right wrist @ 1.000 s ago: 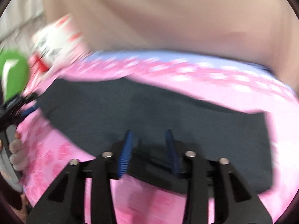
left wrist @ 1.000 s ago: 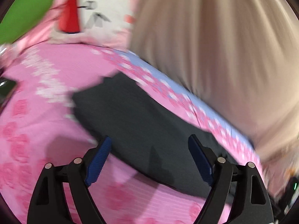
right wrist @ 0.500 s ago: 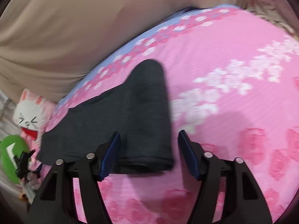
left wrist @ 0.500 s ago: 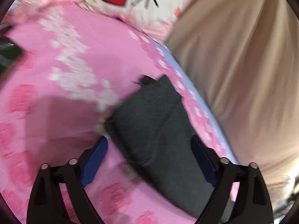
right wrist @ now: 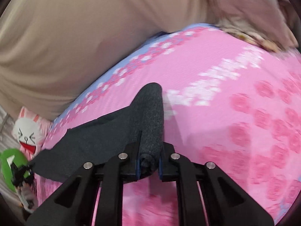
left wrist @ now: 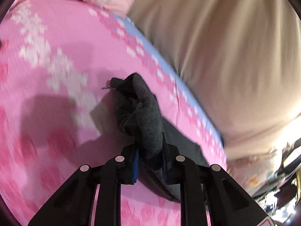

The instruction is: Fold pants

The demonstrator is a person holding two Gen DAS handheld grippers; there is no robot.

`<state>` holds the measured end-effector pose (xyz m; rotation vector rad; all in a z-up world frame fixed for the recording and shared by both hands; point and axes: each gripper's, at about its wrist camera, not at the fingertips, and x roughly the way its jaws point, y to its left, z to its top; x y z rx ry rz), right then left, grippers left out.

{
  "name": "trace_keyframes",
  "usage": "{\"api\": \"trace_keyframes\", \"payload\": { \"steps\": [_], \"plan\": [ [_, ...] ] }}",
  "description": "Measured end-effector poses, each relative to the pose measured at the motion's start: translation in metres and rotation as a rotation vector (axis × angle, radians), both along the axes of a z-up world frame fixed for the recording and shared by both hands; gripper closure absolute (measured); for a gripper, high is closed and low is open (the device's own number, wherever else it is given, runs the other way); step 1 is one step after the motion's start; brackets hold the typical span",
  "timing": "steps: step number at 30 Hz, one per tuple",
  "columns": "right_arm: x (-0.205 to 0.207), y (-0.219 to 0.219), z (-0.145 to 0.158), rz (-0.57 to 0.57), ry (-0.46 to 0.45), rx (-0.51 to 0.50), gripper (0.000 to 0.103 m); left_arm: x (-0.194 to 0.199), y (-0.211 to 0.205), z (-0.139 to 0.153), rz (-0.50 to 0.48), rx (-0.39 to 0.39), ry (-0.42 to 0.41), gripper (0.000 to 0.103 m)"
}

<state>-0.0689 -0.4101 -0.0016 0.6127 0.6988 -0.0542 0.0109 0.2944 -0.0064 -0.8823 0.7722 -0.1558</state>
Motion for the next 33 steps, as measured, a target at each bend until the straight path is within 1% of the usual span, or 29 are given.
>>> {"api": "trace_keyframes", "payload": {
  "steps": [1, 2, 3, 4, 5, 6, 7, 8, 9, 10, 12, 13, 14, 15, 17, 19, 20, 21, 22, 23, 25, 27, 29, 30, 32, 33],
  "plan": [
    [-0.007, -0.009, -0.007, 0.000, 0.018, -0.005, 0.091, -0.002, -0.006, -0.006, -0.012, -0.006, 0.012, 0.087],
    [-0.010, -0.014, -0.016, 0.010, 0.056, -0.017, 0.089, -0.008, -0.014, -0.016, -0.015, -0.013, 0.031, 0.088],
    [-0.014, -0.019, -0.024, -0.011, 0.090, -0.039, 0.082, -0.012, -0.018, -0.025, 0.004, 0.002, 0.049, 0.088],
    [-0.021, -0.018, -0.022, -0.054, 0.091, -0.084, 0.078, -0.015, -0.019, -0.032, 0.023, 0.018, 0.059, 0.087],
    [-0.025, -0.012, -0.017, -0.085, 0.082, -0.139, 0.078, -0.017, -0.018, -0.040, 0.027, 0.001, 0.061, 0.087],
    [-0.029, 0.002, -0.001, -0.113, 0.051, -0.247, 0.077, -0.019, -0.015, -0.045, 0.033, -0.034, 0.059, 0.086],
    [-0.030, 0.014, 0.011, -0.097, 0.016, -0.291, 0.068, -0.018, -0.012, -0.048, 0.038, -0.065, 0.054, 0.086],
    [-0.027, 0.033, 0.023, -0.040, -0.023, -0.304, 0.060, -0.020, -0.011, -0.049, 0.036, -0.073, 0.050, 0.085],
    [-0.022, 0.047, 0.029, 0.022, -0.040, -0.296, 0.045, -0.021, -0.012, -0.052, 0.040, -0.071, 0.050, 0.085],
    [-0.008, 0.081, 0.034, 0.145, -0.050, -0.282, 0.042, -0.023, -0.015, -0.051, 0.044, -0.054, 0.047, 0.085],
    [0.016, 0.134, 0.032, 0.299, -0.043, -0.272, 0.043, -0.017, -0.019, -0.048, 0.049, -0.007, 0.046, 0.084],
    [0.026, 0.149, 0.030, 0.344, -0.035, -0.269, 0.043, -0.018, -0.021, -0.047, 0.049, 0.007, 0.045, 0.084],
    [0.040, 0.174, 0.024, 0.401, -0.015, -0.271, 0.043, -0.017, -0.023, -0.044, 0.050, 0.027, 0.043, 0.084],
    [0.056, 0.199, 0.015, 0.433, 0.016, -0.301, 0.043, -0.017, -0.025, -0.043, 0.051, 0.039, 0.041, 0.083],
    [0.076, 0.224, 0.004, 0.447, 0.050, -0.364, 0.043, -0.018, -0.025, -0.042, 0.051, 0.051, 0.035, 0.083],
    [0.088, 0.241, -0.007, 0.433, 0.092, -0.432, 0.042, -0.019, -0.025, -0.044, 0.046, 0.044, 0.028, 0.082],
    [0.092, 0.243, -0.010, 0.432, 0.100, -0.450, 0.043, -0.018, -0.023, -0.045, 0.044, 0.037, 0.026, 0.082],
    [0.095, 0.242, -0.007, 0.425, 0.081, -0.444, 0.071, -0.018, -0.021, -0.046, 0.041, 0.029, 0.026, 0.082],
    [0.096, 0.239, -0.004, 0.435, 0.080, -0.423, 0.096, -0.016, -0.021, -0.048, 0.037, 0.018, 0.026, 0.082],
    [0.098, 0.235, -0.003, 0.437, 0.087, -0.394, 0.096, -0.015, -0.021, -0.050, 0.035, 0.004, 0.024, 0.082],
    [0.101, 0.237, 0.011, 0.426, 0.061, -0.377, 0.096, -0.014, -0.019, -0.052, 0.029, -0.016, 0.020, 0.081],
    [0.103, 0.252, 0.024, 0.441, 0.021, -0.362, 0.096, -0.015, -0.017, -0.054, 0.026, -0.030, 0.016, 0.081],
    [0.103, 0.269, 0.031, 0.490, -0.005, -0.312, 0.096, -0.016, -0.015, -0.055, 0.025, -0.036, 0.013, 0.081],
    [0.105, 0.280, 0.030, 0.515, -0.008, -0.298, 0.096, -0.017, -0.015, -0.055, 0.025, -0.036, 0.012, 0.081],
    [0.120, 0.308, 0.011, 0.555, 0.038, -0.351, 0.096, -0.016, -0.015, -0.055, 0.025, -0.034, 0.014, 0.081],
    [0.124, 0.313, 0.002, 0.558, 0.061, -0.367, 0.094, -0.017, -0.015, -0.055, 0.025, -0.034, 0.014, 0.081]
  ]
}}
